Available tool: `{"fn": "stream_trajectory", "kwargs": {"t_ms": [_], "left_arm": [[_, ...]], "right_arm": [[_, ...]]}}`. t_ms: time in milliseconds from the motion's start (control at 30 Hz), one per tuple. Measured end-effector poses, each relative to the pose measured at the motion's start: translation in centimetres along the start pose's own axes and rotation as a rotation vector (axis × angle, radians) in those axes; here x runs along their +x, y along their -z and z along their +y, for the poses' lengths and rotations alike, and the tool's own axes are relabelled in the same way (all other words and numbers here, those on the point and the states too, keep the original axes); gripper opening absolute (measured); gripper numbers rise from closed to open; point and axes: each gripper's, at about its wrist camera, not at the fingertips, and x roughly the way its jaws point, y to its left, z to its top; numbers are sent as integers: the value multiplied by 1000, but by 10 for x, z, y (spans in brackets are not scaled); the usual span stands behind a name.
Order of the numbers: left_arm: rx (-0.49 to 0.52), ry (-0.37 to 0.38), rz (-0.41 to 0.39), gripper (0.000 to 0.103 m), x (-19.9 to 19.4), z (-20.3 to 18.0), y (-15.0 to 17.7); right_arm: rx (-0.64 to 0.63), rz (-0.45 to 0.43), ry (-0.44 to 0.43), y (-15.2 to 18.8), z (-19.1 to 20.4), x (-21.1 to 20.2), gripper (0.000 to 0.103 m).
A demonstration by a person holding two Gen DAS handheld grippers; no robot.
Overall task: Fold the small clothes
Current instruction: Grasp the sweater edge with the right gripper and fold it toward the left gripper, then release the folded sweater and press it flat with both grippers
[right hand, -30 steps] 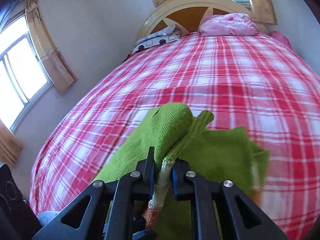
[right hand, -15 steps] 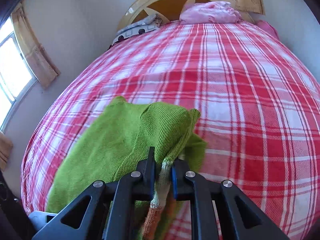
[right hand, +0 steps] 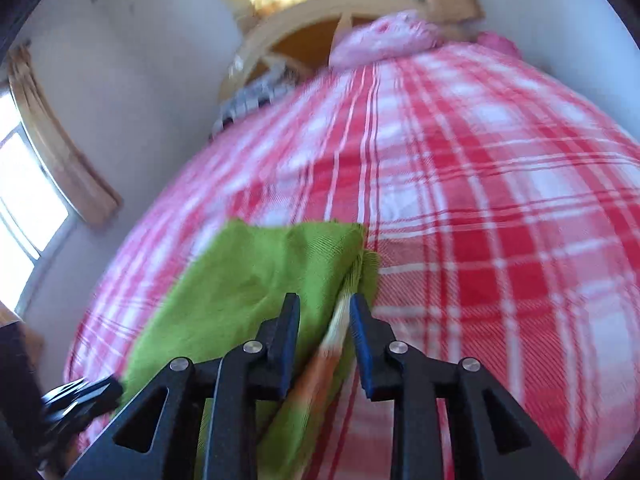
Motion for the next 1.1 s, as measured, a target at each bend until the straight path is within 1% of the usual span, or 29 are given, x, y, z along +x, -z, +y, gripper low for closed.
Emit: {"fn": "stream_trajectory", "kwargs": {"t_ms": [67,133,167,233,300,333,367,433,467,533,567,600,633,667,700,733,800,833,867,933,967,1000,1033,1067,1100], "left_arm": [[-2,-21,8,18,-7,11,13],[-19,-12,22,18,-11,18,23],[-20,-7,26,18,-12,18,27],[-6,-28,31,18,-16,15,36],[11,-49,43,19,-16,11,40],[22,-71,60,24,-15,8,42],[22,-76,75,26,-14,9,43],[12,-56,90,31,-16,10,48],[17,-59,92,33,-17,11,51],[44,-103,85,45,-14,10,54],[50,-128,81,48,-12,11,54],[51,-143,84,49,-8,11,54],[52,-151,95,49,-4,11,53],[57,-157,104,49,1,11,52],[65,-172,107,49,4,10,50],[72,-193,100,49,6,10,48],[56,-202,84,49,6,15,46],[37,-199,88,52,7,20,45],[20,-197,101,52,8,24,46],[6,-206,121,52,10,31,52],[8,-207,125,52,10,34,55],[17,-206,123,52,8,35,57],[33,-212,119,52,4,36,59],[44,-220,116,52,1,36,59],[52,-223,108,52,-4,36,57]], "right_arm": [[-10,-26,-26,15,7,-31,28],[-29,-21,-83,35,21,-54,33],[-46,-12,-93,43,28,-60,36],[-81,9,-97,57,41,-62,46],[-126,54,-95,72,52,-54,46],[-132,67,-91,76,53,-50,46],[-135,85,-92,82,55,-44,46],[-141,115,-89,91,55,-37,46],[-147,129,-80,96,55,-34,46],[-154,141,-91,104,55,-33,46],[-168,145,-94,108,58,-35,46],[-185,147,-81,111,60,-36,45],[-209,152,-53,113,63,-37,31],[-231,170,-21,116,66,-37,20],[-230,192,-16,118,67,-36,14],[-222,189,-11,119,66,-38,13],[-207,149,27,118,63,-49,8],[-182,131,41,118,58,-54,8],[-124,116,46,118,48,-59,8],[-36,126,29,126,29,-59,8],[-19,140,29,134,24,-57,8],[-19,154,34,141,23,-54,8],[-23,147,35,146,23,-55,8],[-15,138,35,146,22,-59,8],[-12,133,54,145,21,-63,8]]}}
